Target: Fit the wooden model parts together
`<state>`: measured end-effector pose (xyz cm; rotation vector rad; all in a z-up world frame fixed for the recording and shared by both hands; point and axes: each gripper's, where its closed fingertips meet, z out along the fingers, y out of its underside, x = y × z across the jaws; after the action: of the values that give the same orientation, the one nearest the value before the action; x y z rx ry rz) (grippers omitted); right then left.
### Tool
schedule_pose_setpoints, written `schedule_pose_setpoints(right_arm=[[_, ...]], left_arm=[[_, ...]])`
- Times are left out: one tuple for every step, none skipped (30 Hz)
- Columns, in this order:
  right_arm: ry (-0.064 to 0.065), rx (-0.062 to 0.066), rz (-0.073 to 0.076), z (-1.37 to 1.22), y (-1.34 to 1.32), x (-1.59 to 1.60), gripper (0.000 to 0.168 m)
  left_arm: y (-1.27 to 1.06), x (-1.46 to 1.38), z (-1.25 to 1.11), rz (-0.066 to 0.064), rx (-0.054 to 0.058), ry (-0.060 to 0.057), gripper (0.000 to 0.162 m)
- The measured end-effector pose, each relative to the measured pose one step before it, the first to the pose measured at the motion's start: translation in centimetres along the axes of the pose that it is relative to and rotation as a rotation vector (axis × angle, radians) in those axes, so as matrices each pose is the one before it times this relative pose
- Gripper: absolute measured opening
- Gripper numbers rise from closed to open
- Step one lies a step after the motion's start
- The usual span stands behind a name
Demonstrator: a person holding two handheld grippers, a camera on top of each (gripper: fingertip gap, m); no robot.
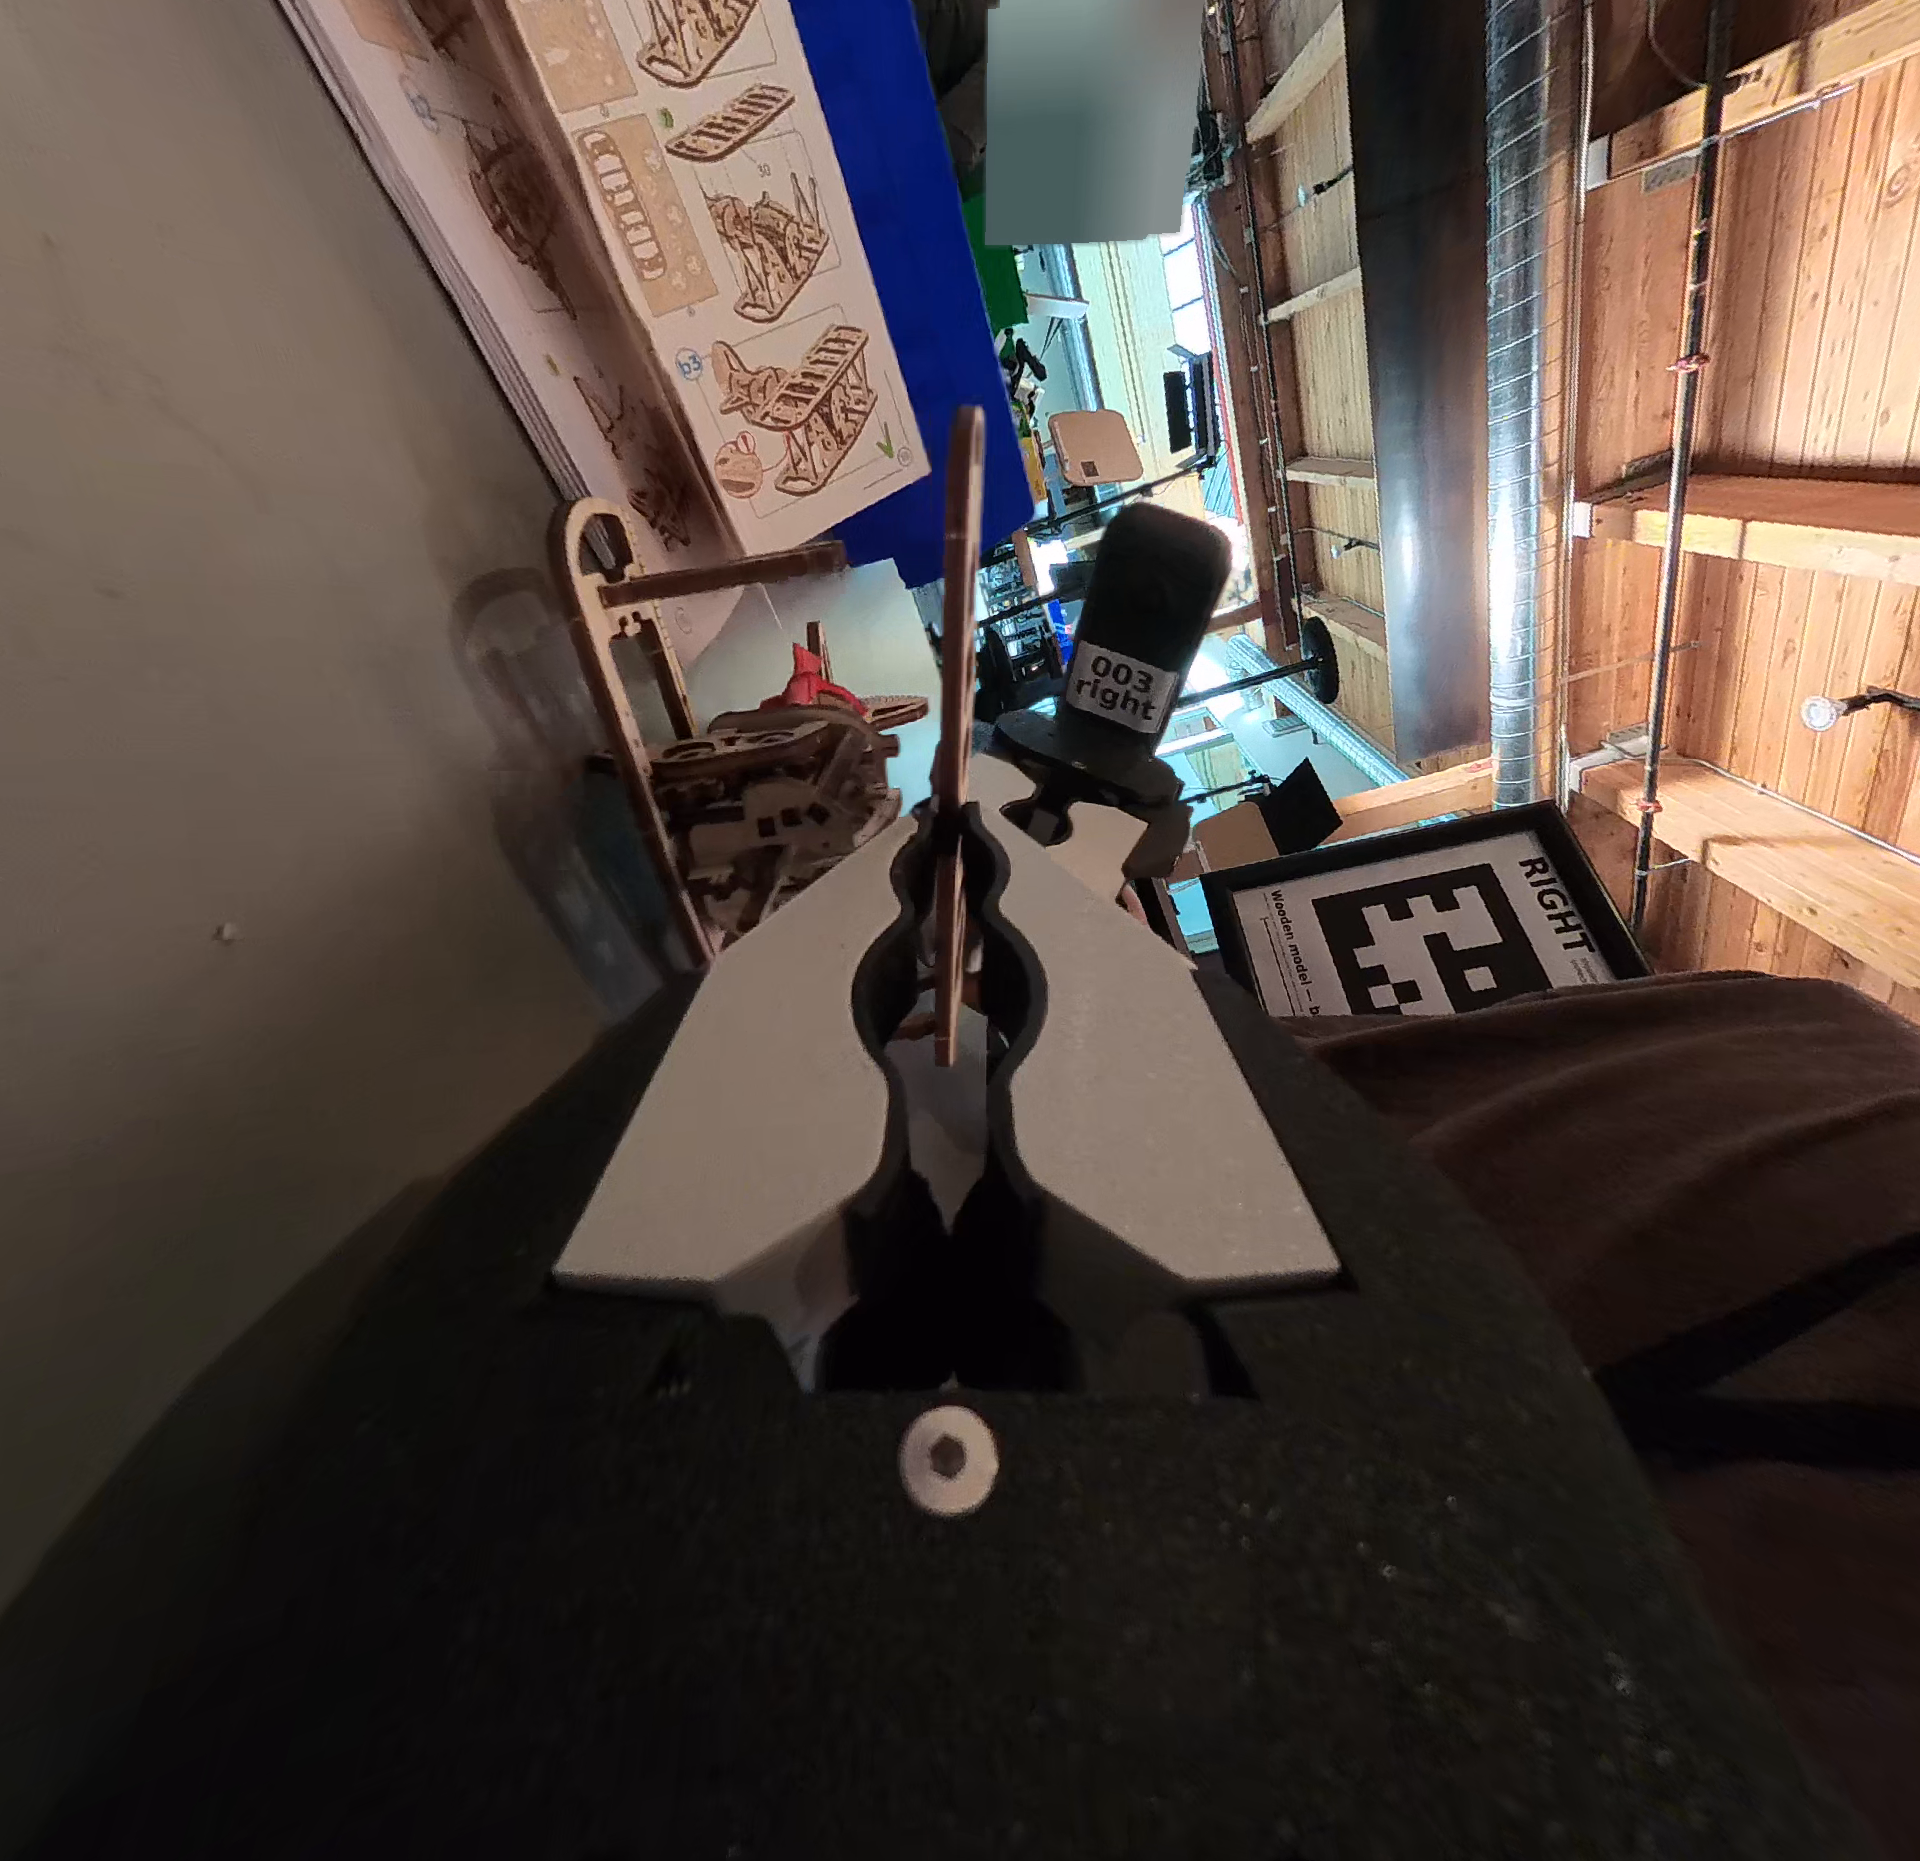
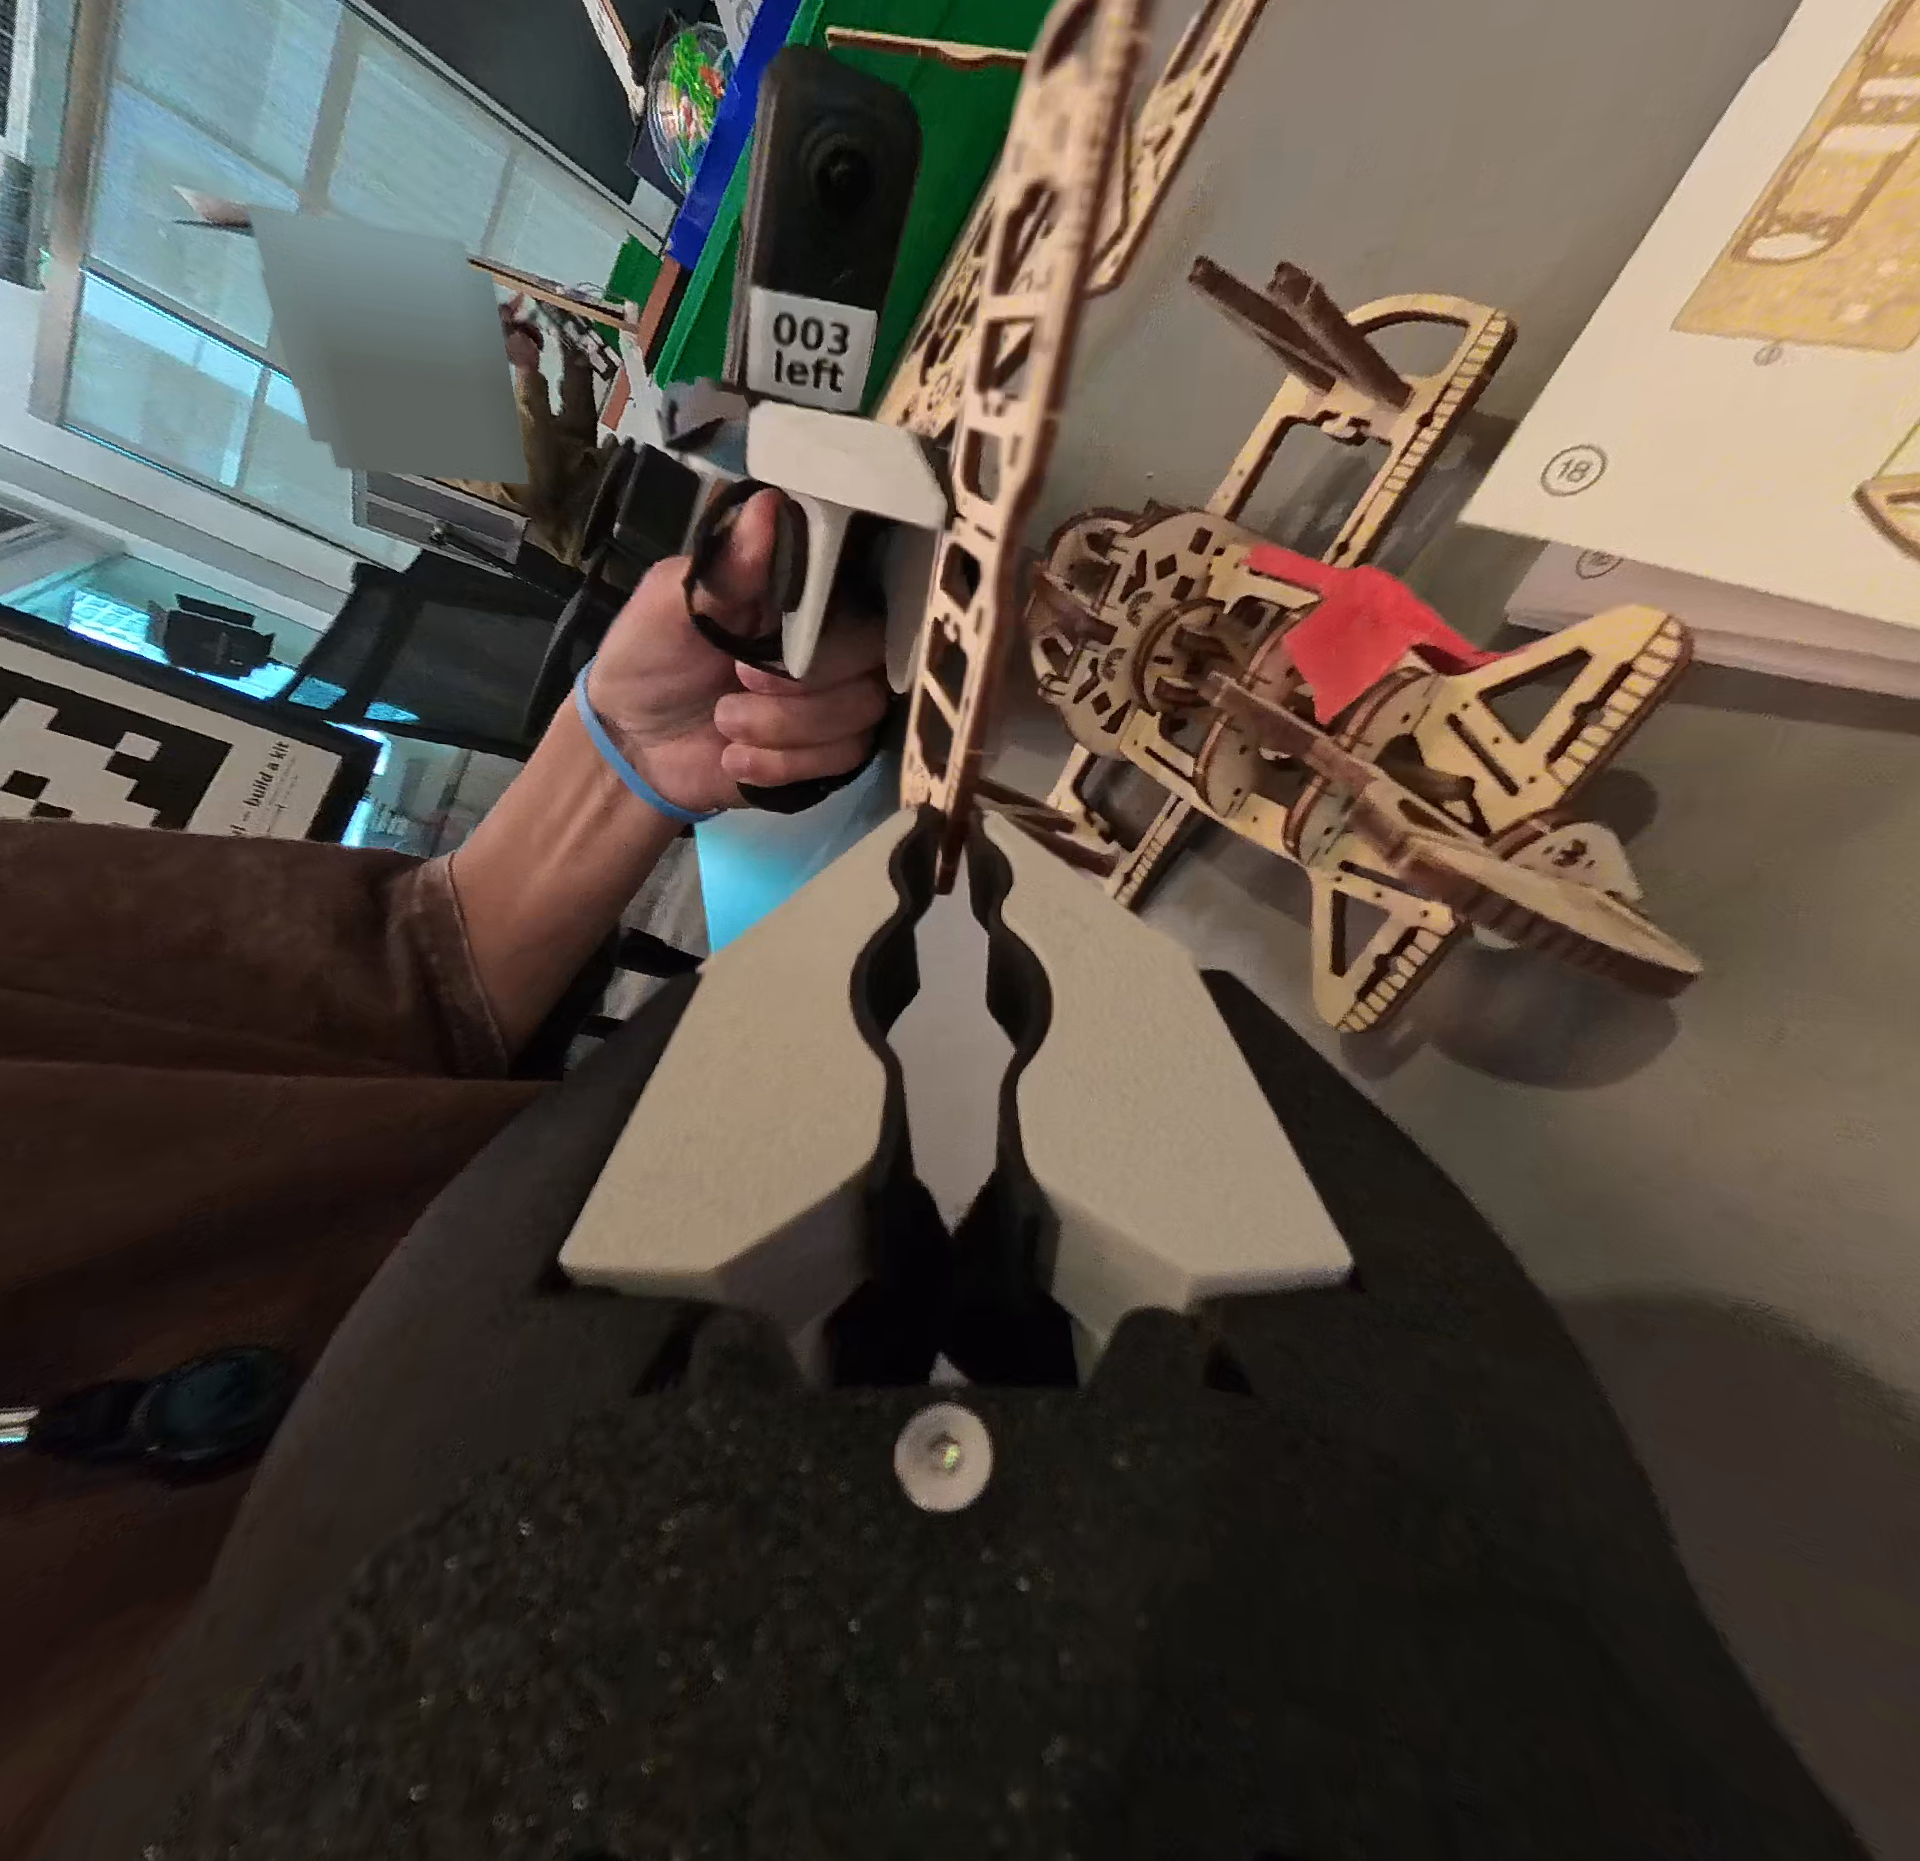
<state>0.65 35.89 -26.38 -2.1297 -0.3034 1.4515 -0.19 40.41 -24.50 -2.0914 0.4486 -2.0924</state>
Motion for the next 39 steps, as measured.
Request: schedule_pose_setpoints(right_arm=[[-0.0133,0.0056,0.0160,-0.049,-0.119,-0.203,0.003],[-0.0122,0.0033,0.0141,-0.041,-0.076,-0.193,0.002],[-0.0003,0.0030,0.0033,-0.042,-0.026,-0.042,0.002],[-0.0008,-0.0048,-0.0035,-0.019,0.098,-0.048,0.002],[-0.0051,-0.0029,0.0006,-0.029,0.086,-0.053,0.002],[-0.0089,0.0040,0.0137,-0.046,0.025,-0.018,0.002],[-0.0239,-0.0007,0.0344,-0.024,0.065,-0.127,0.002],[-0.0331,0.0056,0.0430,-0.020,-0.027,-0.187,0.002],[-0.0310,0.0161,0.0421,-0.071,-0.180,-0.137,0.002],[-0.0269,0.0084,0.0325,-0.044,-0.127,-0.119,0.002],[-0.0186,0.0000,0.0210,0.007,-0.020,-0.052,0.002],[-0.0028,-0.0018,0.0175,-0.009,-0.014,0.123,0.002],[0.0025,-0.0056,0.0093,0.006,0.024,0.188,0.002],[0.0000,-0.0066,0.0129,-0.012,0.023,0.166,0.002],[-0.0040,0.0037,0.0203,-0.043,-0.123,0.122,0.002],[-0.0057,0.0060,0.0161,-0.060,-0.150,0.084,0.002],[0.0021,-0.0059,0.0127,-0.006,0.019,0.177,0.002],[0.0030,-0.0041,0.0026,-0.002,0.018,0.128,0.002],[-0.0029,-0.0004,0.0048,-0.012,-0.013,0.026,0.002],[-0.0044,0.0000,0.0097,-0.006,0.006,0.026,0.002],[-0.0063,-0.0007,0.0127,0.020,0.004,0.030,0.002],[-0.0085,-0.0007,0.0123,0.053,0.005,0.028,0.002],[-0.0070,-0.0002,0.0119,0.042,0.003,0.052,0.002],[-0.0050,-0.0020,0.0151,0.052,0.027,0.087,0.002],[-0.0059,-0.0027,0.0102,0.062,0.069,0.058,0.002],[-0.0032,-0.0016,0.0055,0.060,0.056,0.059,0.002],[-0.0004,0.0012,0.0049,0.025,0.005,0.056,0.002],[0.0013,-0.0006,0.0022,0.029,0.009,0.020,0.002],[0.0049,-0.0065,-0.0039,0.046,0.061,0.034,0.002],[0.0083,-0.0067,-0.0044,0.058,0.081,0.060,0.002],[0.0032,-0.0030,-0.0013,0.059,0.020,0.001,0.002],[-0.0031,-0.0039,-0.0010,0.056,0.027,-0.069,0.002],[-0.0062,-0.0045,-0.0042,0.017,0.021,-0.063,0.002],[-0.0043,-0.0047,-0.0044,-0.016,0.041,-0.014,0.002],[-0.0065,-0.0043,0.0003,-0.022,0.038,-0.058,0.002],[-0.0081,-0.0056,-0.0014,-0.024,0.038,-0.117,0.002],[-0.0039,-0.0041,-0.0023,-0.044,0.020,-0.050,0.002],[-0.0019,-0.0006,0.0007,-0.055,-0.039,-0.008,0.002],[-0.0013,0.0008,0.0021,-0.054,-0.055,0.011,0.002]], left_arm=[[-0.128,0.236,-0.039,0.0052,0.0097,0.0073,0.002],[-0.352,0.258,-0.171,0.0036,0.0244,0.0062,0.008],[-0.395,0.204,-0.349,0.0037,0.0298,-0.0011,0.020],[-0.256,0.068,-0.509,0.0052,0.0222,-0.0143,0.029],[-0.073,-0.046,-0.585,0.0176,0.0148,-0.0279,0.033],[0.136,-0.104,-0.562,0.0260,0.0040,-0.0380,0.038],[0.345,-0.137,-0.440,0.0249,-0.0065,-0.0397,0.042],[0.704,-0.297,-0.274,0.0188,-0.0246,-0.0462,0.047],[1.038,-0.337,-0.099,0.0192,-0.0407,-0.0435,0.054],[1.106,-0.259,0.055,0.0179,-0.0395,-0.0332,0.058],[0.996,-0.174,0.181,0.0062,-0.0314,-0.0222,0.060],[0.845,-0.085,0.285,-0.0012,-0.0278,-0.0105,0.062],[0.627,-0.048,0.364,-0.0014,-0.0208,-0.0041,0.064],[0.471,-0.089,0.397,-0.0053,-0.0208,-0.0024,0.064],[0.291,-0.002,0.381,-0.0058,-0.0183,0.0048,0.064],[0.159,0.064,0.331,-0.0027,-0.0152,0.0083,0.063],[0.080,0.061,0.252,-0.0008,-0.0129,0.0064,0.061],[-0.056,0.015,0.148,0.0003,-0.0061,0.0031,0.061],[-0.132,-0.044,0.051,0.0004,0.0001,0.0006,0.061],[-0.097,-0.107,-0.001,-0.0036,-0.0024,-0.0002,0.059],[-0.116,-0.068,-0.023,-0.0070,-0.0012,0.0049,0.058],[-0.132,-0.039,-0.049,-0.0058,0.0022,0.0062,0.059],[-0.061,-0.064,-0.019,-0.0052,-0.0006,0.0040,0.058],[-0.009,-0.012,0.017,-0.0051,-0.0032,0.0068,0.057],[-0.019,0.033,0.041,-0.0051,-0.0017,0.0069,0.057],[0.014,-0.005,0.052,-0.0010,-0.0022,0.0020,0.057],[0.044,-0.073,0.050,0.0020,-0.0034,-0.0043,0.055],[0.112,-0.103,0.069,0.0029,-0.0060,-0.0069,0.051],[0.117,-0.051,0.088,0.0034,-0.0061,-0.0036,0.049],[0.051,-0.011,0.090,-0.0001,-0.0019,-0.0008,0.047],[-0.005,0.023,0.085,-0.0023,0.0010,0.0007,0.047],[0.065,-0.023,0.080,-0.0005,-0.0038,0.0000,0.045],[0.059,0.085,0.049,-0.0002,-0.0032,0.0070,0.045],[-0.003,0.052,-0.013,-0.0015,0.0001,0.0058,0.045],[-0.021,0.086,-0.050,-0.0010,0.0030,0.0083,0.045],[0.017,0.091,-0.083,-0.0029,0.0005,0.0096,0.044],[0.013,0.056,-0.062,-0.0005,0.0011,0.0061,0.043],[0.014,0.013,-0.038,0.0003,0.0005,0.0030,0.043],[0.011,0.023,0.002,0.0007,-0.0010,0.0018,0.043]])
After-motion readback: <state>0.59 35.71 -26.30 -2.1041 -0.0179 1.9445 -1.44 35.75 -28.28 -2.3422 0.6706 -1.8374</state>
